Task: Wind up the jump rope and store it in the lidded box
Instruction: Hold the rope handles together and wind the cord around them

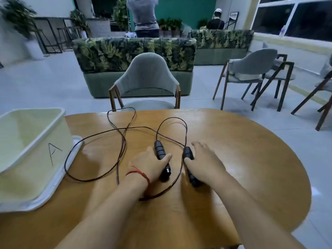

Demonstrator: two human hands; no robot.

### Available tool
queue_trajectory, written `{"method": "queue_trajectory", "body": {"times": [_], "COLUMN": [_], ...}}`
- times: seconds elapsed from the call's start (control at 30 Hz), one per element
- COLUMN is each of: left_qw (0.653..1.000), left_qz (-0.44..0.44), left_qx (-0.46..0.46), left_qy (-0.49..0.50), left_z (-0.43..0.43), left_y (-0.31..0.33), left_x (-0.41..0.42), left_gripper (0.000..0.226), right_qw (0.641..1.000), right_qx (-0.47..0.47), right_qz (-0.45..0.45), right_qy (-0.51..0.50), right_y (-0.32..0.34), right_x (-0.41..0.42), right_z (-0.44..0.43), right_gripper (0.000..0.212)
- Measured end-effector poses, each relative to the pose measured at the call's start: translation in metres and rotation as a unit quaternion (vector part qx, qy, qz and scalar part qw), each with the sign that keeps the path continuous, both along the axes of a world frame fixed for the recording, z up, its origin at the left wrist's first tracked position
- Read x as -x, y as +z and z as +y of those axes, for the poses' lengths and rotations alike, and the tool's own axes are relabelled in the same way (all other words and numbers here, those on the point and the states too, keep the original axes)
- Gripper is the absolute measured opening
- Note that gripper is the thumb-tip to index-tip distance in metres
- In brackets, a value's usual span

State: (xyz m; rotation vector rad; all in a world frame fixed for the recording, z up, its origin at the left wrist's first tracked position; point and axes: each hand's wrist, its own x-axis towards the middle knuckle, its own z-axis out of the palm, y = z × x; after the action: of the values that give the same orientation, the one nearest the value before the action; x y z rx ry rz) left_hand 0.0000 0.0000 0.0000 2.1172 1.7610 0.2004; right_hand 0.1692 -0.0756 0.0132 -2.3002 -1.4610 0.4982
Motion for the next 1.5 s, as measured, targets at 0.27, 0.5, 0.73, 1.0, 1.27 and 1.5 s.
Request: {"method": "queue_trajectory", "body": {"times": [0.27,0.5,0.73,1.0,1.27,1.5], "left_qw": [0.984,0.928,0.859,0.863,0.967,0.976], "left_qz": [-0.176,-0.370,-0.487,-0.474,-0.243,-0.086], "left_qx": [0.023,0.037,0.155,0.169,-0.050,-0.198], "left_qy": [0.011,-0.009,0.027,-0.046,-0.066,-0.026], "left_z": [0.013,-0.012,-0.008,-0.014,-0.018,-0.016], "left_y": [-0.011,-0.006,-0.009,-0.010,-0.008,0.009], "left_x": [0.004,0.003,0.020,0.042,0.048,0.055], "left_gripper": [0.031,0.024,0.051,0.035,0.068,0.059], "right_qw": [0.989,0.859,0.837,0.867,0.860,0.949], "right_qx": [-0.077,-0.210,-0.228,-0.228,-0.225,-0.270], "right_qz": [0.117,0.451,0.496,0.443,0.458,0.160], "right_qy": [-0.051,-0.117,-0.047,0.000,0.019,0.023], "right_y": [-0.019,-0.028,-0.032,-0.031,-0.029,-0.006], "right_x": [0.002,0.015,0.029,0.036,0.047,0.051], "right_z": [0.028,0.046,0.037,0.033,0.029,0.023], "right_gripper": [0.054,0.042,0.045,0.042,0.053,0.041]}}
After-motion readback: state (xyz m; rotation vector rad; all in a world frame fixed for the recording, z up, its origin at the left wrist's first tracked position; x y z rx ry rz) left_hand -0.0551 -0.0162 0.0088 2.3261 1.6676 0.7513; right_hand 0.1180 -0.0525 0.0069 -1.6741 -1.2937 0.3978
